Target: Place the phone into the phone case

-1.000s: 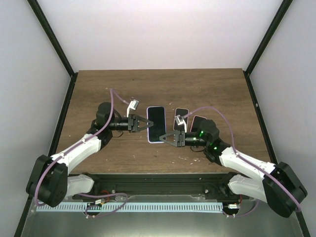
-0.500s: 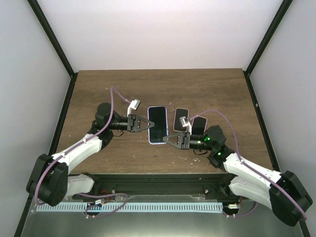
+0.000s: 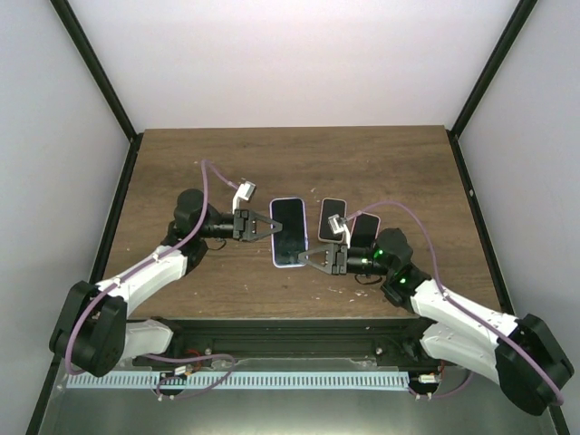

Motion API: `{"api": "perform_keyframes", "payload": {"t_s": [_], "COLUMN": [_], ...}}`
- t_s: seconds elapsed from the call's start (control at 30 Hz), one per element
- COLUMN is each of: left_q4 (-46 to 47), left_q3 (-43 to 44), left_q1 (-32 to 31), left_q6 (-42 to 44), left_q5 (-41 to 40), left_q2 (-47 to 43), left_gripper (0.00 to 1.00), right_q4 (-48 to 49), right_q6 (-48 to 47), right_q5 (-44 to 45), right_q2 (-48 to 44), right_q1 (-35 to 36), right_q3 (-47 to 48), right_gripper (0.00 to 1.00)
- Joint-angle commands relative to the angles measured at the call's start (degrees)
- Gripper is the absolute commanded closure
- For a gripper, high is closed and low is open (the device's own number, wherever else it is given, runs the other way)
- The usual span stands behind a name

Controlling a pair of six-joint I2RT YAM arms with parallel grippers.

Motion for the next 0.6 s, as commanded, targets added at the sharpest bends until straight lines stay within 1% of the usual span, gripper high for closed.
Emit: {"api": "perform_keyframes", "payload": {"t_s": [0.0,0.07,0.13,0.3,0.4,0.43,0.57], "left_q4": [1.54,1.46,1.8,2.96,-0.16,-1.28,-6.55], "left_q3": [0.65,0.74,0.76,1.13,1.53,1.63,2.4], "left_q1": [-0.03,-0.04,-0.08,-0.66,-0.78,-0.78,-0.78], "left_q6": [1.94,2.27,2.3,1.82,4.0,4.98,8.07], "left_q5": [2.55,3.7,5.01,8.0,9.81,10.3,11.65], "left_q2": [-0.77,-1.47,-1.97,-3.35,-4.33,-4.66,-5.83], "left_gripper": [0.89,0.89,0.89,0.9,0.9,0.9,0.89], "right_q4": [-7.42,-10.25,-12.35,-16.15,-17.79,-17.9,-16.37], "right_q6": [-6.97,-8.12,-8.61,-9.65,-10.5,-10.48,-9.38], "right_q5": [2.43,3.82,5.08,7.18,8.26,8.38,8.14], "right_q2": [-3.47,-5.01,-5.98,-5.22,-4.02,-3.58,-2.06], "right_q1": [0.33,0.23,0.22,0.17,0.02,-0.09,-0.95], "right_q3": [6.02,7.01,8.01,10.88,13.19,14.04,15.4], "right_gripper": [0.72,0.64,0.52,0.38,0.37,0.4,0.58]}}
